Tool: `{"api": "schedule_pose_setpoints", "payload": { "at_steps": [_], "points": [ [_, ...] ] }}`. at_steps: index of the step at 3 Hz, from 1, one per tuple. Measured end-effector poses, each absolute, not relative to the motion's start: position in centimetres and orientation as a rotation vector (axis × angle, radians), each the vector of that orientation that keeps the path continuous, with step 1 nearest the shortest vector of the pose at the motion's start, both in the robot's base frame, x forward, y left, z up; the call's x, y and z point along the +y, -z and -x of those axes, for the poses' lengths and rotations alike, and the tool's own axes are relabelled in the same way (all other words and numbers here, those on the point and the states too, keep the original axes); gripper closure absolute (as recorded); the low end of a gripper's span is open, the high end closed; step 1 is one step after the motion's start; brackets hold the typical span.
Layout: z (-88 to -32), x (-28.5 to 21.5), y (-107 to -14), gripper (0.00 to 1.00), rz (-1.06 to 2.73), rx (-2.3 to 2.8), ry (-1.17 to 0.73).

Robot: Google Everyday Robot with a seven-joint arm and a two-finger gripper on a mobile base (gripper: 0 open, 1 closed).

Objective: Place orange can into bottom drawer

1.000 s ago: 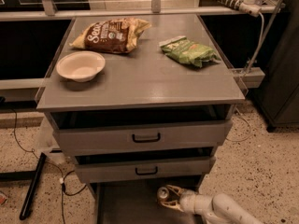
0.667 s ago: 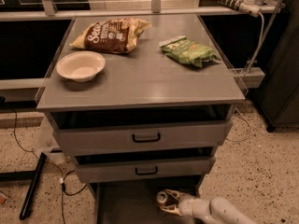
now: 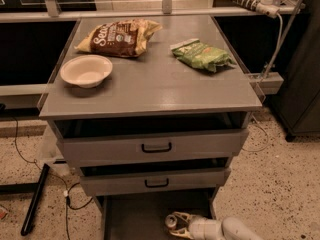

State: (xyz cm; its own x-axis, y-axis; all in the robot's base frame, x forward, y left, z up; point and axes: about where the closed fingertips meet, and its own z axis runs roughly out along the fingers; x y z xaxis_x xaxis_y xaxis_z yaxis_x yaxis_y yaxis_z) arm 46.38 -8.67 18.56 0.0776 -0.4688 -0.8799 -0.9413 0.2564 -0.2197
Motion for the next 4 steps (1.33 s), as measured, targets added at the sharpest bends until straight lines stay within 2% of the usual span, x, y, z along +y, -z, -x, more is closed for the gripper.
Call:
{"api": "schedule_pose_setpoints", "payload": {
  "at_steps": [1,4],
  "points": [
    [-46.35,-8.64,-18.52,0.82,1.361,1.545,-0.605],
    [-46.35,-8.63,-18.51,0.12,1.361,1.544,-0.605]
  ]
}}
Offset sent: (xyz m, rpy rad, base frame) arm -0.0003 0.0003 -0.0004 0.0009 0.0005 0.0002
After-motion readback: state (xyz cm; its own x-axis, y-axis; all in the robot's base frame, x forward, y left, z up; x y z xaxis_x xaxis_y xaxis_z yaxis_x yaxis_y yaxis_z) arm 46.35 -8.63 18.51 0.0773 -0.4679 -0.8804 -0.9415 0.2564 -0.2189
